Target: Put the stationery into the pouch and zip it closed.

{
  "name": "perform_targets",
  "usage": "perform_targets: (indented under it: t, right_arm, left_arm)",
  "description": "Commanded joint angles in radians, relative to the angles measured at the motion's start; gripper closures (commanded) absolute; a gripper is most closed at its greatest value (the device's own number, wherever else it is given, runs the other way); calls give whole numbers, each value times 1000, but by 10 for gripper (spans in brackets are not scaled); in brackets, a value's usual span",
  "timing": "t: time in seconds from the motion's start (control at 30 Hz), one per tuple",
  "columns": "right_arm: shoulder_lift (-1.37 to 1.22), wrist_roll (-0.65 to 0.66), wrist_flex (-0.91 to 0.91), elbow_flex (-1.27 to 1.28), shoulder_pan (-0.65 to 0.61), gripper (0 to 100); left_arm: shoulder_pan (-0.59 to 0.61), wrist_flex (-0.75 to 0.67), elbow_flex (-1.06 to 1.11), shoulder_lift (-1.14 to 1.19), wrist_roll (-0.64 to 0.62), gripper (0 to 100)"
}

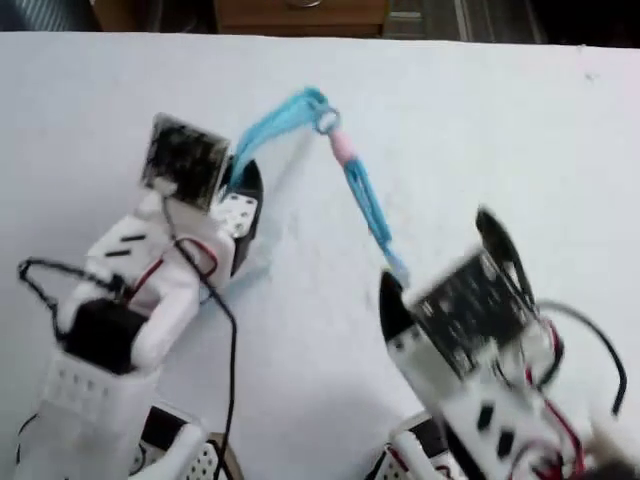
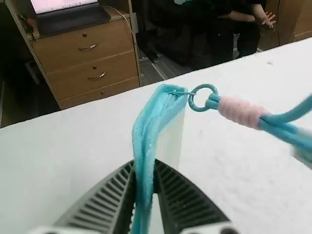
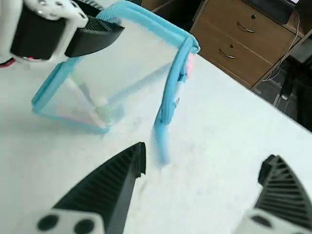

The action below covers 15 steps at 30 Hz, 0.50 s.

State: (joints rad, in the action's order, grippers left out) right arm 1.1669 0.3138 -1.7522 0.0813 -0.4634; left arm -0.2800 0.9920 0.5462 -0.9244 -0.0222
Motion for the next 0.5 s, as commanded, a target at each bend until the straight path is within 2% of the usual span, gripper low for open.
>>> perform_targets:
  t: [0.0,0.17,0.33,0.4,0.47]
  right_arm:
    - [170,-123,-16,141,-10,632]
    - [283,-232,-16,258,-7,632]
    - [321,-341,-15,319,-5,633]
    - [325,-399,-7,331,12,633]
    - [325,-463,21,334,82,651]
  left_arm:
    - [38,-43,-23,51,61,976]
    - [45,-23,-23,59,130,976]
    - [5,121,-14,54,216,971]
    - [-22,198,-21,53,230,919]
    - [-48,262,-23,50,216,830]
